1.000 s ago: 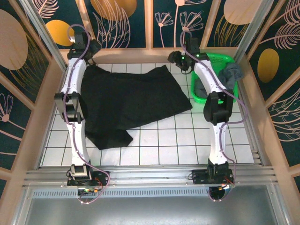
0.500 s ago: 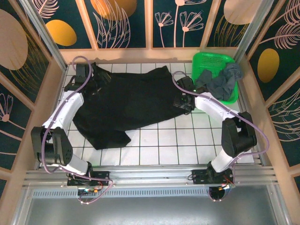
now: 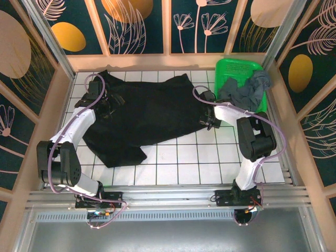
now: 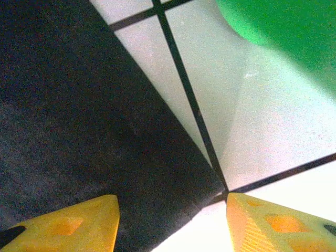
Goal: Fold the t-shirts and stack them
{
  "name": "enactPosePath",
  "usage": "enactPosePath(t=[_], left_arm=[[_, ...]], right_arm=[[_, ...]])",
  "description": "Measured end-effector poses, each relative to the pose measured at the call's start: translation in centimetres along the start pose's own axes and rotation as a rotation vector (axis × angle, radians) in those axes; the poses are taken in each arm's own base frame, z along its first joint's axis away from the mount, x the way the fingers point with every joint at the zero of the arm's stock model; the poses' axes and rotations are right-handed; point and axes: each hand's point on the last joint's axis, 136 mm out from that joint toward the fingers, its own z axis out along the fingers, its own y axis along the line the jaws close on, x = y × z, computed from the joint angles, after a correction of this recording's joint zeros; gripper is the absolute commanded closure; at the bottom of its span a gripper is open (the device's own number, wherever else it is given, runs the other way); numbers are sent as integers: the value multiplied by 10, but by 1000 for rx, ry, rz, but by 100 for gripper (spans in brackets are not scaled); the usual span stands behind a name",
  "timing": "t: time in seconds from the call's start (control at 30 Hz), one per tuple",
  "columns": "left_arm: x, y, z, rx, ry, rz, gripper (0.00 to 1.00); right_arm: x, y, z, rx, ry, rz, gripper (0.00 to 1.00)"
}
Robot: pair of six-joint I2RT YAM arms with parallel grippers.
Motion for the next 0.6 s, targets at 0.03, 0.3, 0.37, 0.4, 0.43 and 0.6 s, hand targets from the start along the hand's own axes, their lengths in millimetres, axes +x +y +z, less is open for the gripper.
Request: enactPosePath(t=[0.03, 0.3, 0.37, 0.4, 0.43, 0.6], left_arm=[[0, 0, -1, 1, -1, 1, 42], [-4, 2, -8, -15, -30, 4, 43], [-5, 4, -8, -25, -33, 4, 43], [-5, 4, -8, -30, -35, 4, 43], [-6, 4, -9, -31, -39, 4, 43], [-10, 0, -13, -23, -53, 6, 43]], right_arm=[[-3, 0, 2, -3, -6, 1, 56], [-21, 0, 12, -25, -51, 15, 64], [-21, -1, 12, -25, -54, 19, 56], [-19, -2, 11, -22, -56, 18, 55], [-17, -3, 9, -19, -58, 12, 55], [-25, 5, -25, -25, -129, -47, 57]])
